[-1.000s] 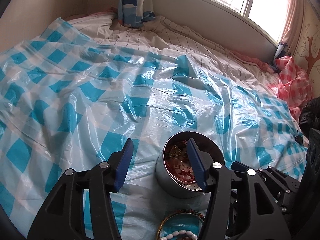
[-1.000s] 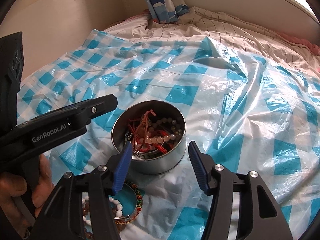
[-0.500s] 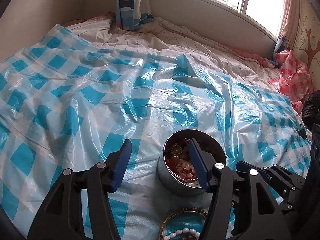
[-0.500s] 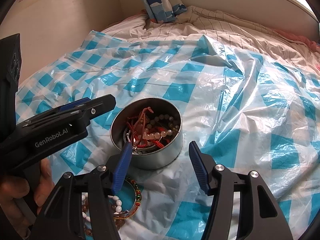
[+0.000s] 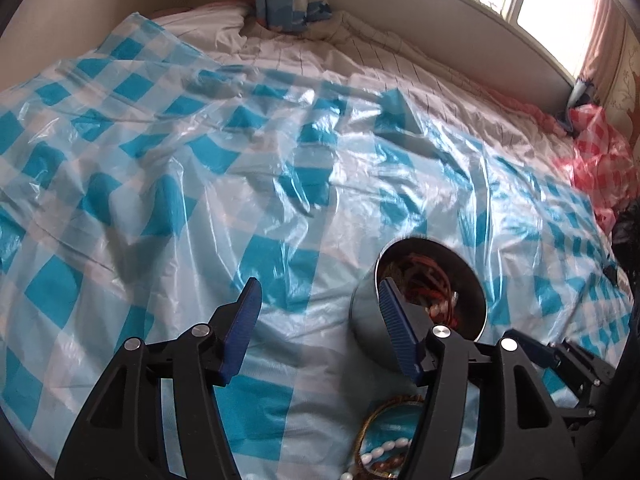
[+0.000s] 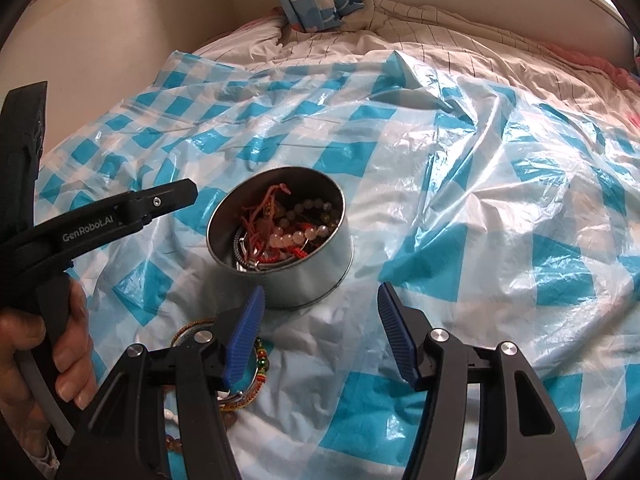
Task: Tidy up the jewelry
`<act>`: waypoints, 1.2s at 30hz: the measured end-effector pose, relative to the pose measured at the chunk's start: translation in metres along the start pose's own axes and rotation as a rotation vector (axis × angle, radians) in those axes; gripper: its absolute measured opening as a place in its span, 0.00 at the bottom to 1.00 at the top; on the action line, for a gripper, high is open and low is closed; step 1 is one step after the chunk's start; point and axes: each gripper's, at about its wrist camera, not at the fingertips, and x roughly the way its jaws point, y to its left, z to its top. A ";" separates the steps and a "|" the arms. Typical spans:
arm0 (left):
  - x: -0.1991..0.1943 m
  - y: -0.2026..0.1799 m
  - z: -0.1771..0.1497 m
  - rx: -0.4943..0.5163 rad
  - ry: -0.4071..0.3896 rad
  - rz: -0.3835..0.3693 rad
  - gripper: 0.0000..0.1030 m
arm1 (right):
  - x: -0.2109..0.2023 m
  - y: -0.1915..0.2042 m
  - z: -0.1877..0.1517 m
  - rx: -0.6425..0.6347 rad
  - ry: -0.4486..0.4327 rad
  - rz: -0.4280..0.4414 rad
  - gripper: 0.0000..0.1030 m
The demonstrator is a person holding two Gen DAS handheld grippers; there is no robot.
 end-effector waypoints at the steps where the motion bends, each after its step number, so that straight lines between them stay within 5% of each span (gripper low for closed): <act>1: 0.001 -0.001 -0.002 0.014 0.013 0.003 0.56 | 0.000 0.001 -0.001 -0.001 0.005 -0.005 0.56; 12: 0.002 -0.004 -0.021 0.055 0.085 0.019 0.56 | -0.006 0.007 -0.020 0.005 0.048 -0.007 0.56; 28: 0.004 -0.015 -0.062 0.122 0.223 -0.050 0.52 | -0.030 0.008 -0.036 0.094 0.039 -0.120 0.56; 30: 0.005 -0.016 -0.064 0.129 0.231 -0.051 0.46 | -0.029 0.009 -0.037 0.090 0.047 -0.128 0.56; 36: 0.002 -0.021 -0.071 0.155 0.256 -0.094 0.07 | -0.023 0.011 -0.040 0.073 0.068 -0.150 0.56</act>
